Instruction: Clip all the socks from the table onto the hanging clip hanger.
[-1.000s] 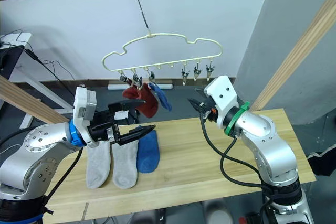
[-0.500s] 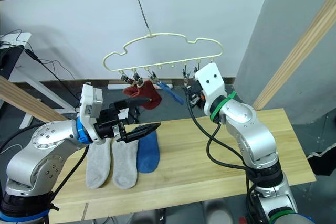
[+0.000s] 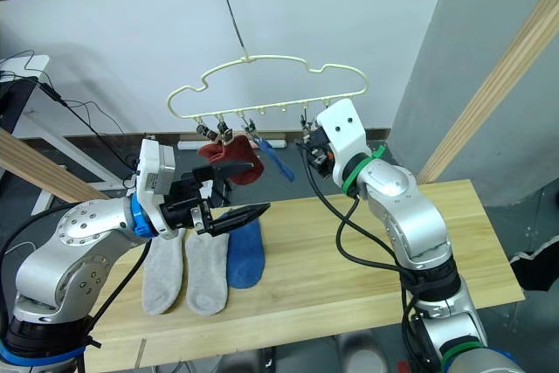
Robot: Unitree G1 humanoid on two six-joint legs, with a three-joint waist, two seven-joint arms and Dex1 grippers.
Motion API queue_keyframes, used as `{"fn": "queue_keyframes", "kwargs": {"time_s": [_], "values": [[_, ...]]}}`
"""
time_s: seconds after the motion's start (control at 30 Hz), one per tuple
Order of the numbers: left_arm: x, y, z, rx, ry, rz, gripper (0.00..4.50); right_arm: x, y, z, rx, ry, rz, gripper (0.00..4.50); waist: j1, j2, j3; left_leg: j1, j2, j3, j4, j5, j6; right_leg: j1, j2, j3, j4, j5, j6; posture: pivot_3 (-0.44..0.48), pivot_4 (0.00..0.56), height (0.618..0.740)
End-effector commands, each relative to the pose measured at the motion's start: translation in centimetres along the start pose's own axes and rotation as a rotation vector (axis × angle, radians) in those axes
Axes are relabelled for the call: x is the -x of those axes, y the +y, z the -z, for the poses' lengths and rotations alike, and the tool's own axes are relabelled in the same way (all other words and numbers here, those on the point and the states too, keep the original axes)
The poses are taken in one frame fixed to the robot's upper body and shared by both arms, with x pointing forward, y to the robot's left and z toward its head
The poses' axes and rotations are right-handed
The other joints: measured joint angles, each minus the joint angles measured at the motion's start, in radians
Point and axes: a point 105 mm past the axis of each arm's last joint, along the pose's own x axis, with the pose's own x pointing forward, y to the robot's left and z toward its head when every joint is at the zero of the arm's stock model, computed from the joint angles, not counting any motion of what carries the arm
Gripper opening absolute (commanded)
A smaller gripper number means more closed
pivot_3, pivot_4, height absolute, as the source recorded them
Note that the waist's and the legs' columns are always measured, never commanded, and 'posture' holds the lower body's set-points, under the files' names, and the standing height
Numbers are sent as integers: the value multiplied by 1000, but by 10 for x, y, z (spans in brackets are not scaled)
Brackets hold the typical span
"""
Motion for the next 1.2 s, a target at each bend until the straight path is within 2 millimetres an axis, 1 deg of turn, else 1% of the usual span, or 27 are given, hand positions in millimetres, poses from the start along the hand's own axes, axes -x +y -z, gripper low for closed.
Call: {"fn": "queue_keyframes", "kwargs": {"time_s": [0.03,0.23,0.73,1.1,1.2], "values": [[0,-2,-6,-29,-23,2,4500,-5,1,-18,30,-69,9,2597,0,0,0,0,0,0,0,0,0,0,0,0,0,0,0,-213,216,714],[1,-1,-4,-25,-20,-5,4500,-13,6,-22,21,-90,-3,2597,-3,0,0,0,0,0,0,0,0,0,0,0,1,0,0,-211,215,714],[0,-2,-1,-11,-23,-14,4500,-18,14,-27,-3,-138,-26,2597,-7,0,0,0,0,0,0,0,0,0,0,0,1,0,0,-206,214,714],[0,-2,0,-6,-21,-22,4500,-23,14,-28,-26,-158,-12,2597,-8,0,0,0,0,0,0,0,0,0,0,0,1,0,0,-203,215,714],[0,-2,2,-2,-19,-25,4500,-24,14,-28,-29,-162,-12,2033,-8,0,0,0,0,0,0,0,0,0,0,0,2,0,0,-203,215,714]]}}
